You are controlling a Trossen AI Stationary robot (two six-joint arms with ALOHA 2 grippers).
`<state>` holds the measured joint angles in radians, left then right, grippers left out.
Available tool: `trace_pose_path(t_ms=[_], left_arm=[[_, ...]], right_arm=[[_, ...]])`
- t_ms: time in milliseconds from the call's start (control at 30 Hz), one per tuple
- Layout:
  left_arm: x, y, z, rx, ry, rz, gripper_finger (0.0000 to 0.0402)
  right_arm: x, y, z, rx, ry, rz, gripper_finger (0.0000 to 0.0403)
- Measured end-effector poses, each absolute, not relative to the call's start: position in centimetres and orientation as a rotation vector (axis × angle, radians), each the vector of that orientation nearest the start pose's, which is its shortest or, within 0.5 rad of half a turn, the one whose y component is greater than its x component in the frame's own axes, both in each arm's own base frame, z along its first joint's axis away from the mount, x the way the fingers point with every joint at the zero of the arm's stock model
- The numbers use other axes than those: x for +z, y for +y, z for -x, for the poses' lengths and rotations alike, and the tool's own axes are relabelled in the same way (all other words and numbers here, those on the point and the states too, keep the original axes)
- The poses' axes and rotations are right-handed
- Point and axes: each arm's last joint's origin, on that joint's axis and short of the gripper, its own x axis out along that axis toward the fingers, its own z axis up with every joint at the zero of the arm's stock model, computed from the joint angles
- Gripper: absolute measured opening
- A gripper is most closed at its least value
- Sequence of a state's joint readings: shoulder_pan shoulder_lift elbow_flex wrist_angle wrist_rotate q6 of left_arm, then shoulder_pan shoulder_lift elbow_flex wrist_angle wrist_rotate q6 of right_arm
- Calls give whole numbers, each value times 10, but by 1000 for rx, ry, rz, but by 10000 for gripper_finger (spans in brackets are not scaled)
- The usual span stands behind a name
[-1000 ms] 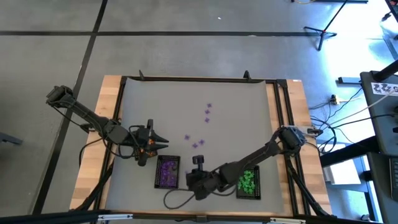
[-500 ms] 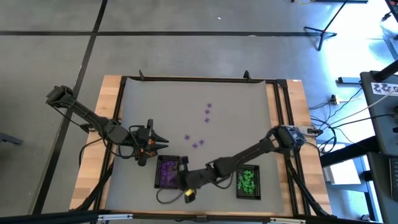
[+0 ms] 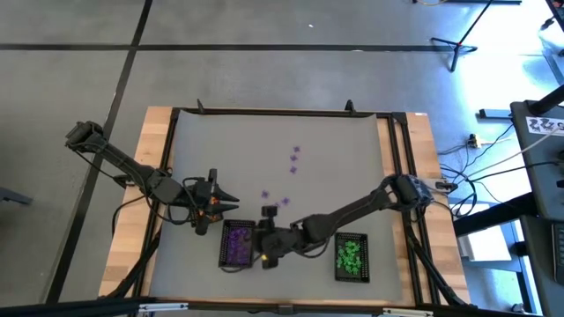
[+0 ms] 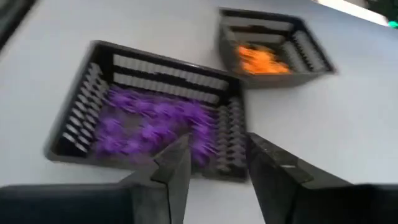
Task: Sort Halloween decoration
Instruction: Put the purple spider toy into the bottom left black basket
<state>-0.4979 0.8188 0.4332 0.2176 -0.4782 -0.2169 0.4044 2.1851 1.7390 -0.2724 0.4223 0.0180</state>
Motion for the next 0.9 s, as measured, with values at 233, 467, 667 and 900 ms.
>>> trace_pose_path(t_ms=[233, 467, 667, 900], left_arm=[[244, -75, -166, -4, 150, 138, 75], [244, -75, -166, -3, 150, 138, 75], [244, -75, -166, -4, 150, 138, 75], [244, -75, -166, -3, 149, 138, 75]], right_arm=[[216, 157, -448, -60, 779, 245, 128], [212, 131, -449, -82, 866, 197, 97], [212, 124, -451, -71, 874, 198, 76], [191, 112, -442, -40, 876, 163, 61]])
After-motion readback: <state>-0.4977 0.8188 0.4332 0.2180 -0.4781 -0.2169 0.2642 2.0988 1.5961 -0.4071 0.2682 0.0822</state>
